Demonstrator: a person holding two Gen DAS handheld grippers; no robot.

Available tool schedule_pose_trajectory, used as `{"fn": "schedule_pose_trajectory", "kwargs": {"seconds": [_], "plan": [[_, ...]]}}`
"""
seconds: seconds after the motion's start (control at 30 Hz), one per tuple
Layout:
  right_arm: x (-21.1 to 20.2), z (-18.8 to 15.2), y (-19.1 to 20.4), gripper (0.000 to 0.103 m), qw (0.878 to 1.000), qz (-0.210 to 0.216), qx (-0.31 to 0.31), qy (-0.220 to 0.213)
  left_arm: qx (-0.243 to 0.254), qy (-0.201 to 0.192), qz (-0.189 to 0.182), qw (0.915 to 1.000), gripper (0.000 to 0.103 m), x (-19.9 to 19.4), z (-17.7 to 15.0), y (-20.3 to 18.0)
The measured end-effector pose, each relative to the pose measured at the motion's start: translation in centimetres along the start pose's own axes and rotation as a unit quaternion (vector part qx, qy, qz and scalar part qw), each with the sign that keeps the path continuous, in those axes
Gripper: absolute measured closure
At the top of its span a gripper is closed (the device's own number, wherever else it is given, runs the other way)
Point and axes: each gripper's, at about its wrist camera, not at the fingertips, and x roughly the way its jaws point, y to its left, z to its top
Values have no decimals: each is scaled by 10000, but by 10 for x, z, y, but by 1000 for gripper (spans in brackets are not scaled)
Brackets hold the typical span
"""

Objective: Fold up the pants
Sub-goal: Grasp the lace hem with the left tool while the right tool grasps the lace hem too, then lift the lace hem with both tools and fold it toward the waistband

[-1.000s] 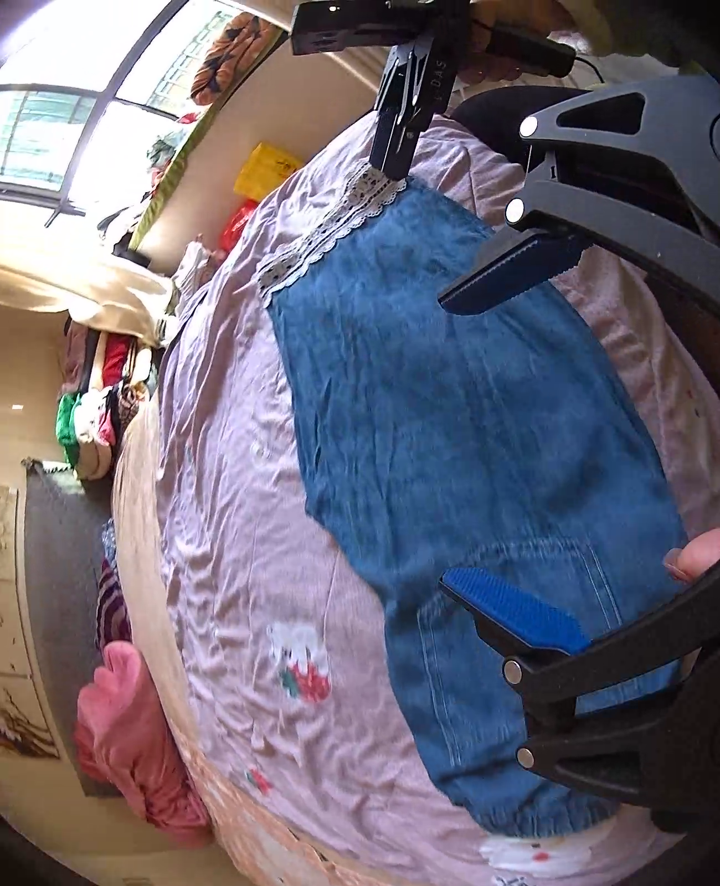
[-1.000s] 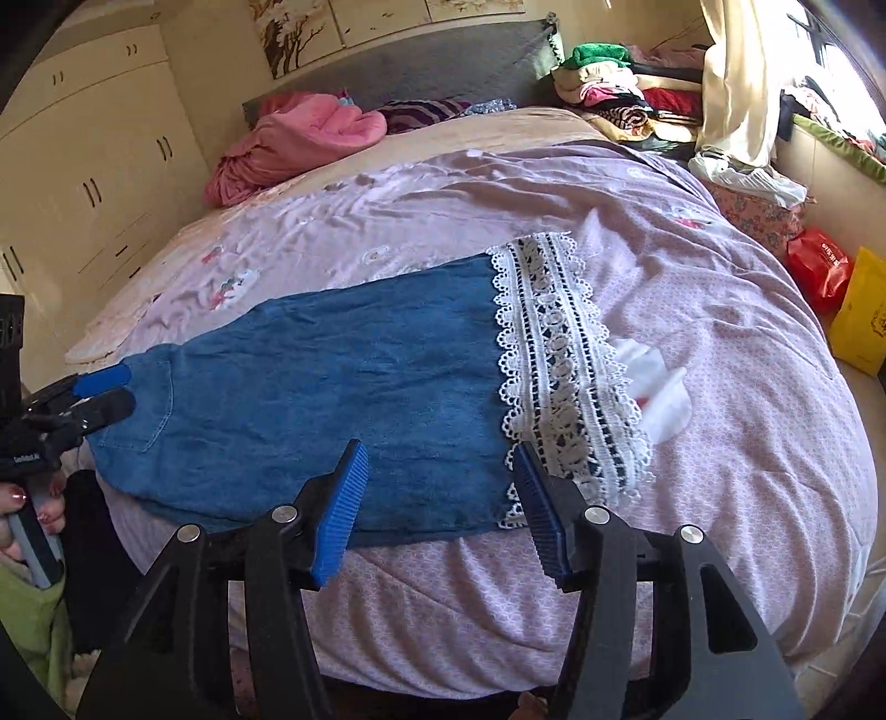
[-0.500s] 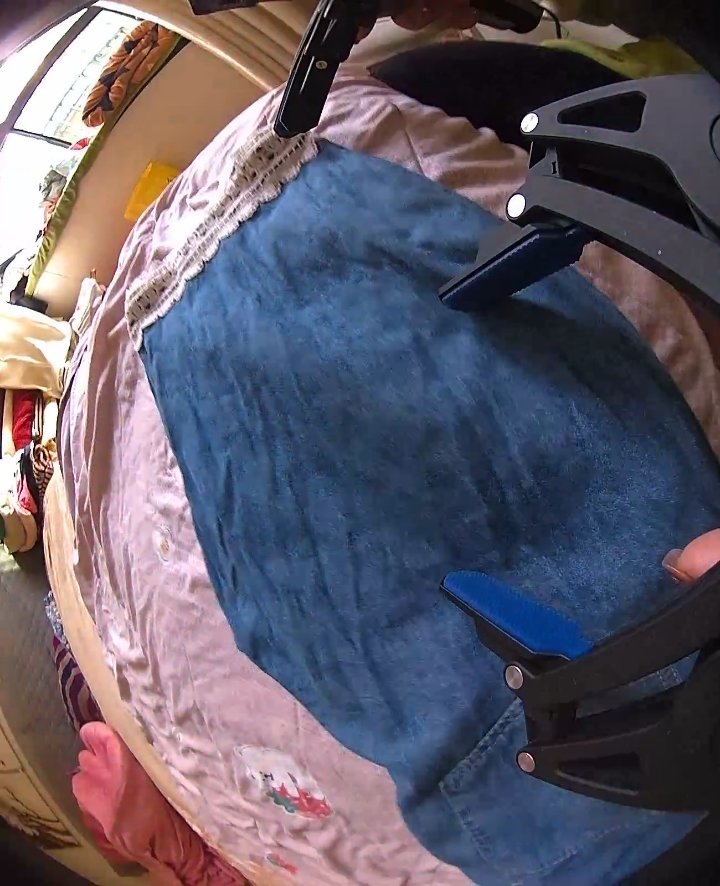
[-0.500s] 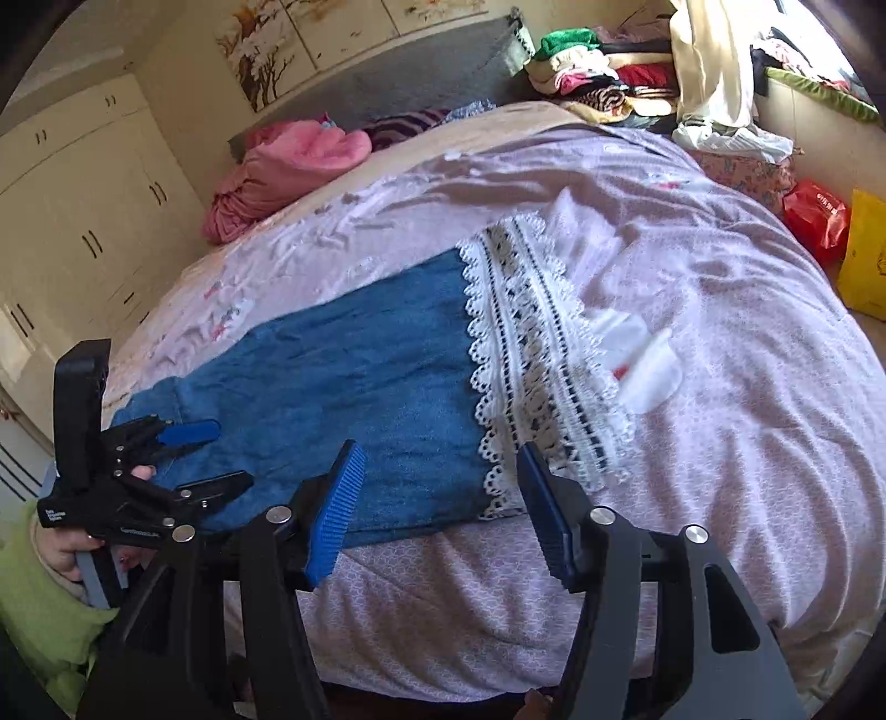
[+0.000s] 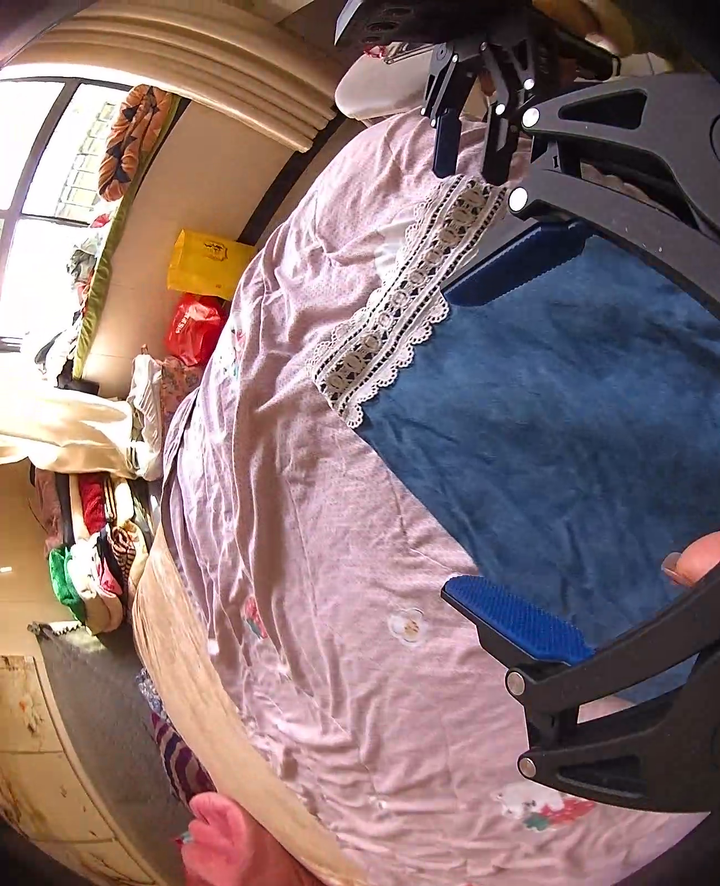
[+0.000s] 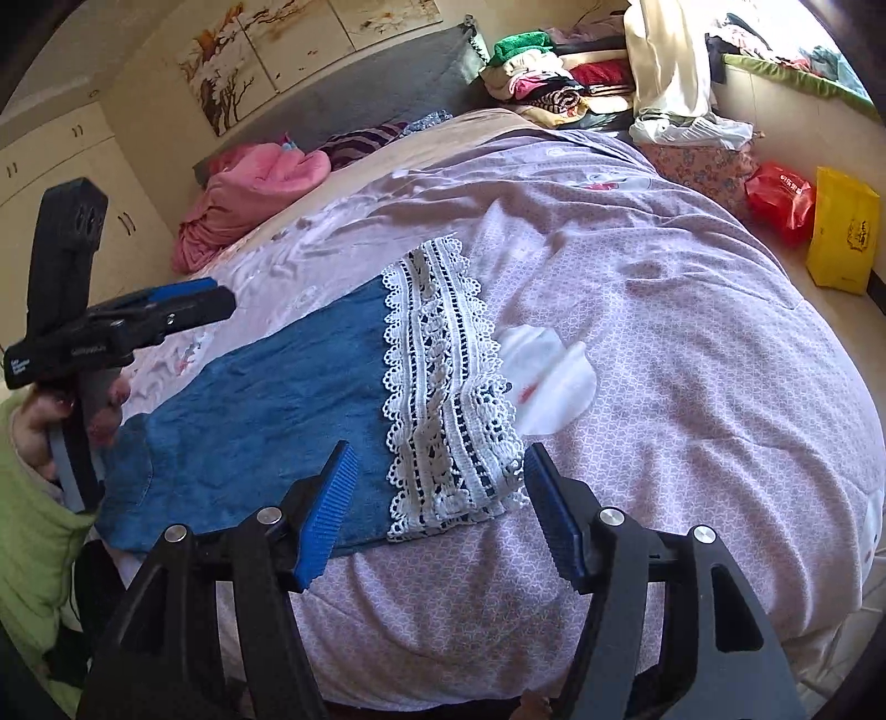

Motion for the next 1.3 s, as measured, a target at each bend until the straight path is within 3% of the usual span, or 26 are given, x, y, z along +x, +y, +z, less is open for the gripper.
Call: {"fn": "schedule_pose_trajectory", "kwargs": {"seconds": [0.23,0.43,0.47,0.5,0.67,0.87,0.93,1.0,1.1,1.3], "plan": [[14,-1,-8,42,9998,62,136,101,352,155,-323,9987,11,52,31,-6],[28,-6,-9,43,9996,117,145,232,463,733,-574,9946,11,109,38,-3],[28,-7,-6,47,9997,96,60,226,373,805,-720,9934,13,116,39,-1],[29,-7,-5,53,9997,86,17,220,282,854,-892,9919,18,121,40,0],[23,-5,-5,63,9995,254,161,80,163,1055,-1340,9852,44,136,41,-2],[30,-2,0,64,9994,255,134,204,348,1160,-1608,9795,50,140,40,-8],[36,-2,-1,64,9990,301,206,239,231,1159,-1665,9789,58,140,41,-6],[40,0,-2,73,9990,294,224,270,144,1173,-1633,9795,77,141,41,-4],[36,4,4,76,9990,368,173,176,80,1112,-1657,9799,84,138,42,-1],[12,14,28,76,9980,611,-76,-163,-124,679,-1938,9786,85,109,43,12]]}}
